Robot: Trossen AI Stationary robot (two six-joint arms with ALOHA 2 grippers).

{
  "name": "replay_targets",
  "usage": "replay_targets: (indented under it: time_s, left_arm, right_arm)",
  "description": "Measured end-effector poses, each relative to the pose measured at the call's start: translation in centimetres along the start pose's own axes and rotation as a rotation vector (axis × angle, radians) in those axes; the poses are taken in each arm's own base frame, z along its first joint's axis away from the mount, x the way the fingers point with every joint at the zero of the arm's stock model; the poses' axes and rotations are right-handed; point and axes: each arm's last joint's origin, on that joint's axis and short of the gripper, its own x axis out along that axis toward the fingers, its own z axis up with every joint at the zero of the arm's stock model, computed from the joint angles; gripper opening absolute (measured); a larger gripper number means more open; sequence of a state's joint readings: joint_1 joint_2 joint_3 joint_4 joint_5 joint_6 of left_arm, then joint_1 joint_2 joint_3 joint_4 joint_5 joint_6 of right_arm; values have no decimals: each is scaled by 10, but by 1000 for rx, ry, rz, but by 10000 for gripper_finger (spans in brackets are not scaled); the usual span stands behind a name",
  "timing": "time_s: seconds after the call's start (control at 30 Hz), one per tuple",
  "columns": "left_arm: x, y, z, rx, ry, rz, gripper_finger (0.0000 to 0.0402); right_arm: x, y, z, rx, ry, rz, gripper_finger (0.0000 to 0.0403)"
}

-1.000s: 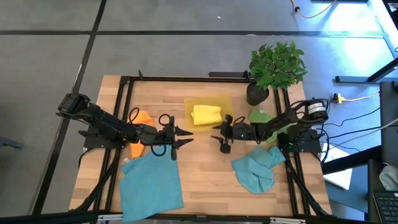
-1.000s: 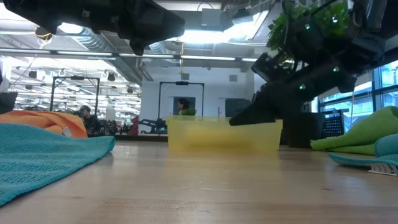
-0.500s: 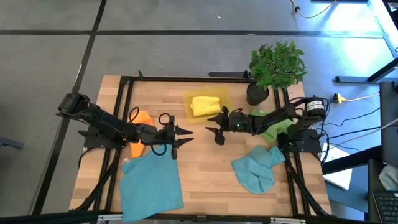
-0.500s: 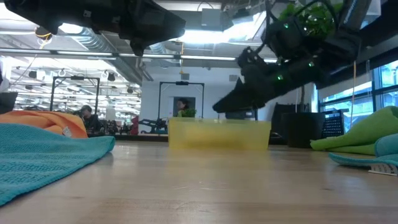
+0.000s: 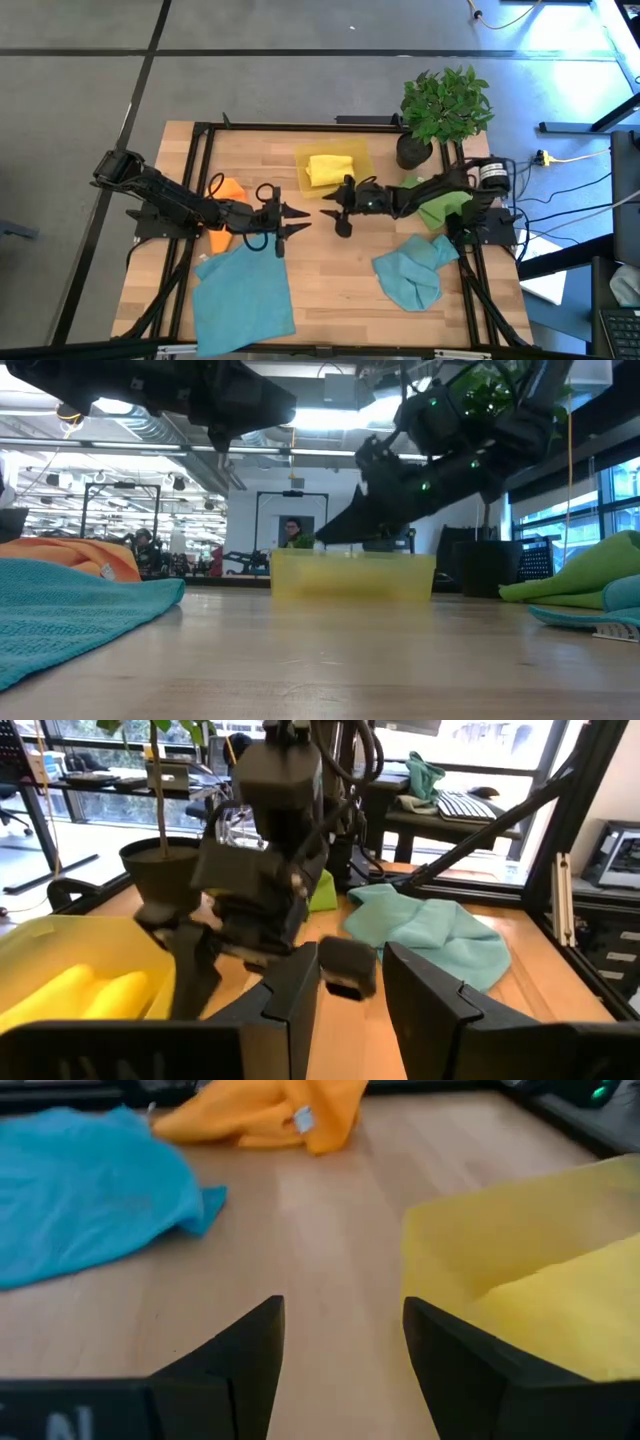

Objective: Fold microfiber towels
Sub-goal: Adjust the bin on the table, then fold the left blue microfiber towel

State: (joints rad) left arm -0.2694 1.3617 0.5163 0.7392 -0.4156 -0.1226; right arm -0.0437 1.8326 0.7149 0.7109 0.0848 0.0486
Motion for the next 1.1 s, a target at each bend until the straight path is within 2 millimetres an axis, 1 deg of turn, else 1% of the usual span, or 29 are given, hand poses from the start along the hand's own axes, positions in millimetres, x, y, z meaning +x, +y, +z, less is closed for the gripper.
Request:
replay_targets:
  time_s: [0.13,0.23,0.37,0.5,0.57,0.7,0.83,0.93,1.1]
  left_arm:
    - [0,0,-3,12,25,6,109]
    - [0,1,-3,14,24,20,109]
    - [1,4,-2,11,23,36,109]
    - [1,4,-3,5,27,35,109]
    - [0,2,-3,8,31,29,109]
    - [0,2,-3,8,30,27,109]
    - [0,2,-3,8,29,27,109]
    - [0,0,-2,3,17,18,109]
    - [-3,-7,-2,5,16,-9,109]
  right_arm:
    - [15,2,-11,-11,40,-2,207]
    - [27,-2,-14,-28,51,-72,207]
    - [41,-12,-10,-30,57,-195,207]
    - [49,-16,-3,-5,98,-211,207]
    - [51,-14,1,5,73,-159,207]
    - [55,-7,21,54,-41,-31,196]
    - [58,-2,32,42,-66,104,177]
    - [57,1,35,67,-58,205,159]
    - [47,10,34,87,-27,325,125]
